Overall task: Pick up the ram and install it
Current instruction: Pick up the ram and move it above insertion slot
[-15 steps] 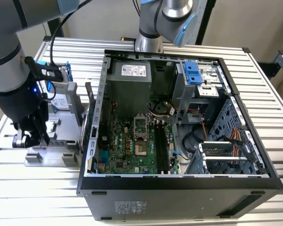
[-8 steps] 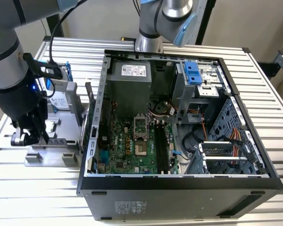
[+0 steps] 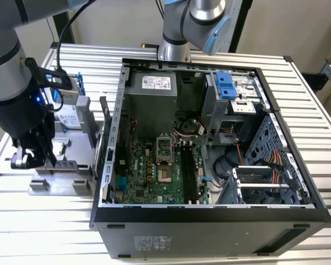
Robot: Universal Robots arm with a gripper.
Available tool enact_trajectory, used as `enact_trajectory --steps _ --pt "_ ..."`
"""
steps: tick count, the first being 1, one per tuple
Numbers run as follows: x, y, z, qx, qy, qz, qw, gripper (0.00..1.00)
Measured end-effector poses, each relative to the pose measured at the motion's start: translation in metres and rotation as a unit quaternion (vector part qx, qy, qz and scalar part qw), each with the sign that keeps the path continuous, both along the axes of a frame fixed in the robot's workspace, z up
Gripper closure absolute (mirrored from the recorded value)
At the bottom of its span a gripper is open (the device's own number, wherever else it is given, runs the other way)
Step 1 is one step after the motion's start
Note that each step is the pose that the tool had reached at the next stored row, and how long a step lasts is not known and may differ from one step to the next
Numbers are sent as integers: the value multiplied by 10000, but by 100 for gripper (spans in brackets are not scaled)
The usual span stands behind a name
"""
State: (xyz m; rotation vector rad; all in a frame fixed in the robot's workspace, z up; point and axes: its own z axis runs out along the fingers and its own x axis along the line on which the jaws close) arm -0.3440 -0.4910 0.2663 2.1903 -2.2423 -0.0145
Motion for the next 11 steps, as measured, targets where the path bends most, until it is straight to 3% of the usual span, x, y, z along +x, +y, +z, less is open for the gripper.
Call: enact_trajectory --steps 11 --pt "0 0 78 0 0 0 10000 100"
